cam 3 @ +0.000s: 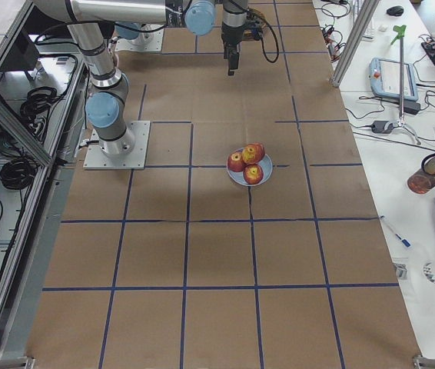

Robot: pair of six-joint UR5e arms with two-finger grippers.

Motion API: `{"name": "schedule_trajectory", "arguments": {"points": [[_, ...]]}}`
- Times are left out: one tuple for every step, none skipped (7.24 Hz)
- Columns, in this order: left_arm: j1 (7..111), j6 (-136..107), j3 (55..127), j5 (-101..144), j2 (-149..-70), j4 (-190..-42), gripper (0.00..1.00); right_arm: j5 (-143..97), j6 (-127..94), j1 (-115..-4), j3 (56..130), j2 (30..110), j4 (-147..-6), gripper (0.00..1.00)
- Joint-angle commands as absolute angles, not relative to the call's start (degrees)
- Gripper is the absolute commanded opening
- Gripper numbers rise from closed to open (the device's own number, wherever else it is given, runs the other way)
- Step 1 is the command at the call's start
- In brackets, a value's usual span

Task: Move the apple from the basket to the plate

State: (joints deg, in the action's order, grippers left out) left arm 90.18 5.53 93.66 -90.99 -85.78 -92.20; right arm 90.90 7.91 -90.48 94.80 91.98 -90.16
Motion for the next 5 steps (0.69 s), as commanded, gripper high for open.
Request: {"name": "schedule_trajectory", "arguments": {"points": [[90.18,5.8,93.34,-91.05,-85.87,-92.2,0.99,91.41,7.56,-90.88,94.75,93.16,-89.39,1.0],[90.18,6.06,93.34,-91.14,-85.78,-92.2,0.99,91.15,7.56,-90.79,94.66,93.16,-89.38,1.0],[90.18,6.15,93.34,-91.14,-85.78,-92.2,0.99,91.14,7.56,-90.79,94.66,93.25,-89.38,1.0],[90.18,6.15,93.34,-91.14,-85.96,-92.2,0.99,91.14,7.56,-90.79,94.75,93.34,-89.38,1.0],[90.18,6.07,93.34,-91.14,-86.04,-92.2,0.99,91.14,7.56,-90.79,94.75,93.34,-89.38,1.0]]}}
